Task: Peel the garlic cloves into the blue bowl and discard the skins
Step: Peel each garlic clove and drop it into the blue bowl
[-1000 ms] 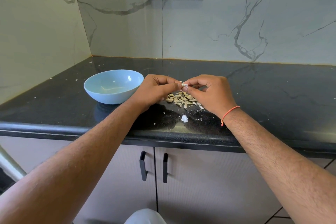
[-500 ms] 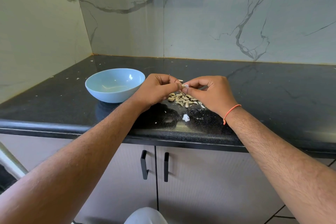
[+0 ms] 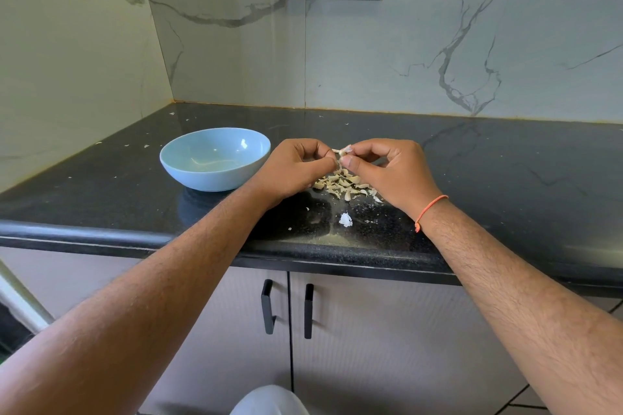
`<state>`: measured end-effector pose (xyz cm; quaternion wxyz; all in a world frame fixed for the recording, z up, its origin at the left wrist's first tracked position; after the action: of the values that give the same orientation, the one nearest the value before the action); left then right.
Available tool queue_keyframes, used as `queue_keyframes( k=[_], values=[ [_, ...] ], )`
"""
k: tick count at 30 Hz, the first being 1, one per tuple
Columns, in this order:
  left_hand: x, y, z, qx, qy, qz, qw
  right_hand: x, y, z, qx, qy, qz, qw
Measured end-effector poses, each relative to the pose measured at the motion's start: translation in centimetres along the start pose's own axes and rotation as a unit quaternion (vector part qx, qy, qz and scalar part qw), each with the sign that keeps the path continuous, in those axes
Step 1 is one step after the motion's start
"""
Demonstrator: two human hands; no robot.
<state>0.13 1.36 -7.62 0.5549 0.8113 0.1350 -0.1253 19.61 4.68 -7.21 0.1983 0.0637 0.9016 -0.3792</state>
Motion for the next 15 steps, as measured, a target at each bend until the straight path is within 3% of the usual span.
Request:
queue_keyframes(
  k=[10, 15],
  values=[
    [0.40, 0.48, 0.50, 0.172, 0.015, -0.113, 0.978, 0.06, -0.38, 0.53, -0.006, -0.015, 0.096, 0.995],
    [0.53, 0.48, 0.62, 0.153, 0.040, -0.138, 0.978, -0.23, -0.63, 0.58, -0.004, 0.008, 0.092, 0.996]
  ],
)
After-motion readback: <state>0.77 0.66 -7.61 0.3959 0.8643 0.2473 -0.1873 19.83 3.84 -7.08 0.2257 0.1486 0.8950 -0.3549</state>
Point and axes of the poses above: each hand's wrist, its own z-axis away from the middle knuckle, its own x-axis out of the palm, y = z × x, the point moved 3 cm from there along -z, towards the middle knuckle
